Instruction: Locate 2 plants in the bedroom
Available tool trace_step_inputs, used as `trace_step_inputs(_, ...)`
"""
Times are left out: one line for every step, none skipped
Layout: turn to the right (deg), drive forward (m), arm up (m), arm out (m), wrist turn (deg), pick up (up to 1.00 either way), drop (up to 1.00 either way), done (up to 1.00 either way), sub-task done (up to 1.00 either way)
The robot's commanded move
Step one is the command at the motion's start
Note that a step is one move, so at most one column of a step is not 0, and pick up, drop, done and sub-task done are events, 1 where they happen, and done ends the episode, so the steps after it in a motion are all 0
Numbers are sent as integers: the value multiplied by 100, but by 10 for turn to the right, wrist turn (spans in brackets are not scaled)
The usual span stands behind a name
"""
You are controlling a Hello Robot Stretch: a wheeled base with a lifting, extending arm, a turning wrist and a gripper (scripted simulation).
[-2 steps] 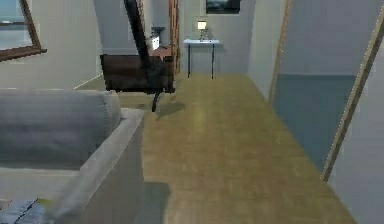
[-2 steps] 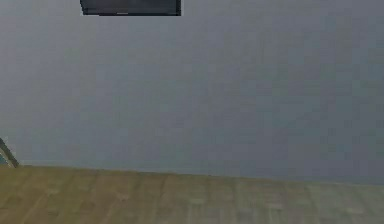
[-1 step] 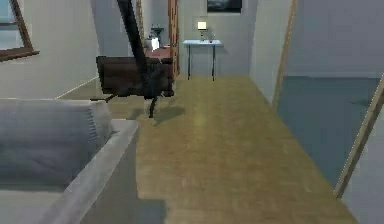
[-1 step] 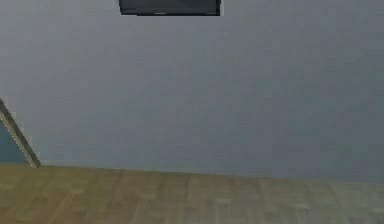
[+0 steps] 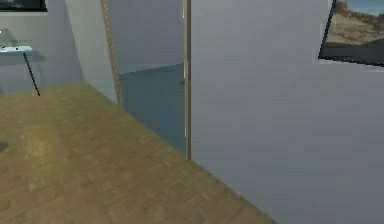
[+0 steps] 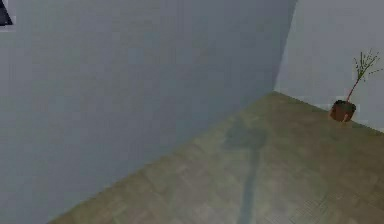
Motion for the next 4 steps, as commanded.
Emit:
trace_step_inputs(210,0,0,0,0,0,0,0,0)
trace_step_inputs(0,30,0,0,0,0,0,0,0)
trace_step_inputs(-450,0,0,0,0,0,0,0,0)
trace_step_inputs(-150,0,0,0,0,0,0,0,0)
